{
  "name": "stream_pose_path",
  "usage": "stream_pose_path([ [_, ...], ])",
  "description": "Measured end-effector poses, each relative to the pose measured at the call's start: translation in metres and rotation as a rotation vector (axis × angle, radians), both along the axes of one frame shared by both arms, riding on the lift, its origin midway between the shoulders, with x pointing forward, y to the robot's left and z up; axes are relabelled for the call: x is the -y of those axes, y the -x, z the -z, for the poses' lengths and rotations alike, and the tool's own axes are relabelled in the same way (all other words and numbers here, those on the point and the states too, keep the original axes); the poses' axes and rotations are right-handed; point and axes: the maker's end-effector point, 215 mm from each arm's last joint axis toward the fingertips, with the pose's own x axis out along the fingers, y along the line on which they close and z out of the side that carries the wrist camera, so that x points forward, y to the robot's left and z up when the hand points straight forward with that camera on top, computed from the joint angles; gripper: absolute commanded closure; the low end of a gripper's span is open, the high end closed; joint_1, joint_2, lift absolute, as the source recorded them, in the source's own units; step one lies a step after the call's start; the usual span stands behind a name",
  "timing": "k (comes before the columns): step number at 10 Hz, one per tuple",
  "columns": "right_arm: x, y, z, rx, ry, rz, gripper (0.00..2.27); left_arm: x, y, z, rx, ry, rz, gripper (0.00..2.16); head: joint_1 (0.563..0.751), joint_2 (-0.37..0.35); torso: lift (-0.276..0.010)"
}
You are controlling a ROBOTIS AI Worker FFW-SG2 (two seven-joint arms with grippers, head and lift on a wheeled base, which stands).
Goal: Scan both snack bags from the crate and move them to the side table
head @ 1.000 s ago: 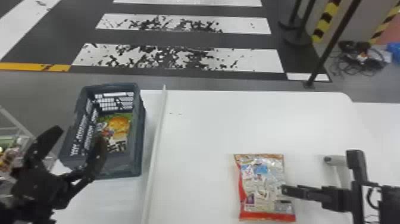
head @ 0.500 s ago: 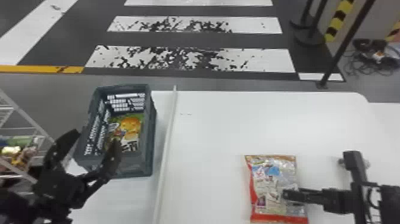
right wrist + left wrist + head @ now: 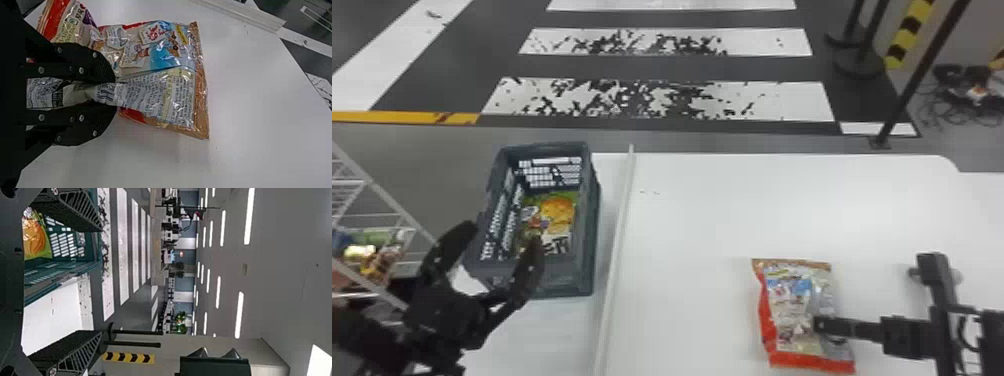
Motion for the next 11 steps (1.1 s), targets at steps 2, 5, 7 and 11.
stream_pose_path([
  [2, 0.004, 0.002, -0.033, 0.022, -0.033, 0.039, 2.25, 0.0, 0.0, 0.0, 0.001, -0.001, -0.001, 0.07, 0.695, 0.058, -0.029],
  [5, 0.055, -0.013, -0.092, 0.116, -0.055, 0.164, 2.25, 0.002, 0.002, -0.002, 0.006, 0.001, 0.003, 0.07, 0.695, -0.017, -0.029],
  [7, 0.116, -0.028, -0.118, 0.192, -0.041, 0.317, 2.25, 0.003, 0.005, -0.003, 0.007, 0.0, 0.005, 0.07, 0.695, -0.119, -0.029],
  [11, 0.269, -0.056, -0.118, 0.313, 0.13, 0.659, 2.25, 0.005, 0.016, -0.01, 0.023, -0.009, 0.014, 0.07, 0.695, -0.334, -0.029],
])
